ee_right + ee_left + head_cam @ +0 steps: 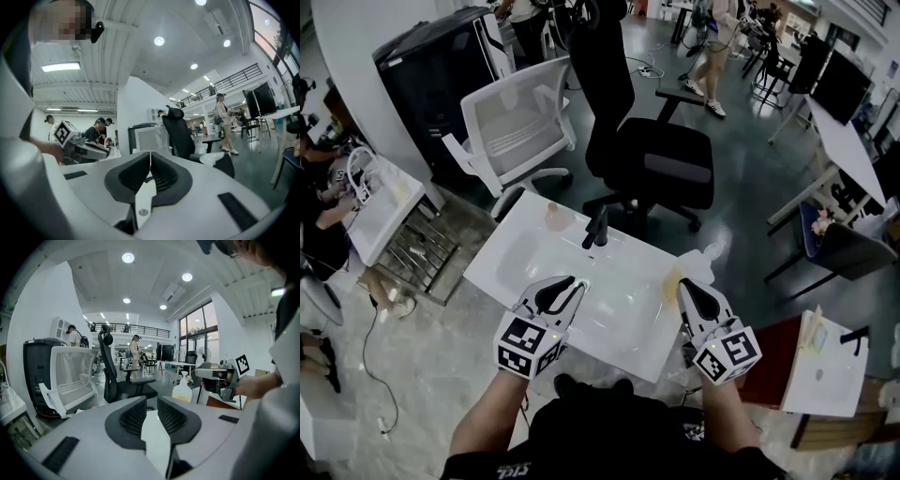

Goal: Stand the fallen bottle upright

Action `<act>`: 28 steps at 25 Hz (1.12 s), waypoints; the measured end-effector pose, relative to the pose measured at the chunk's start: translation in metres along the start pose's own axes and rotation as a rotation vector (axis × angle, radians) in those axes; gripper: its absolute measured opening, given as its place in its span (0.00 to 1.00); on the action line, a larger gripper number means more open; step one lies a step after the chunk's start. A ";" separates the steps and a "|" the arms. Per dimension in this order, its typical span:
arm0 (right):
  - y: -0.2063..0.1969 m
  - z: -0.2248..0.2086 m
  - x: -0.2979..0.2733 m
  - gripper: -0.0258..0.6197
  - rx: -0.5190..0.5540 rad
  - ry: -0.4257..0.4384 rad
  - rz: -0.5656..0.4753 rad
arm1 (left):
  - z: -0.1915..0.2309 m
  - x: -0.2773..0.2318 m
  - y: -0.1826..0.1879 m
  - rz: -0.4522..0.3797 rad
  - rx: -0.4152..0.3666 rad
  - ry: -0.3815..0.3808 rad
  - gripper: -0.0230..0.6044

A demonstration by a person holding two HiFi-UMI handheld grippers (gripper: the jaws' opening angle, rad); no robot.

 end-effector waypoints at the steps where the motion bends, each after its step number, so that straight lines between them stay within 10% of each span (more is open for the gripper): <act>1: 0.006 0.010 -0.002 0.07 0.011 0.033 -0.007 | 0.003 0.003 0.006 -0.021 0.007 0.013 0.17; 14: 0.011 0.064 -0.017 0.06 0.134 0.152 0.035 | 0.020 0.025 0.003 -0.067 0.085 0.090 0.14; 28: -0.003 0.056 -0.021 0.06 0.034 0.147 0.047 | 0.026 0.034 -0.006 -0.059 0.101 0.127 0.14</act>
Point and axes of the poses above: the fingertips, and each gripper's own axes: x backward along the fingers, z to its left, y out of its top, the point moved 2 cm from there along x, backward along the fingers, and after that the axes turned 4 degrees about z, right-handed, at the moved point
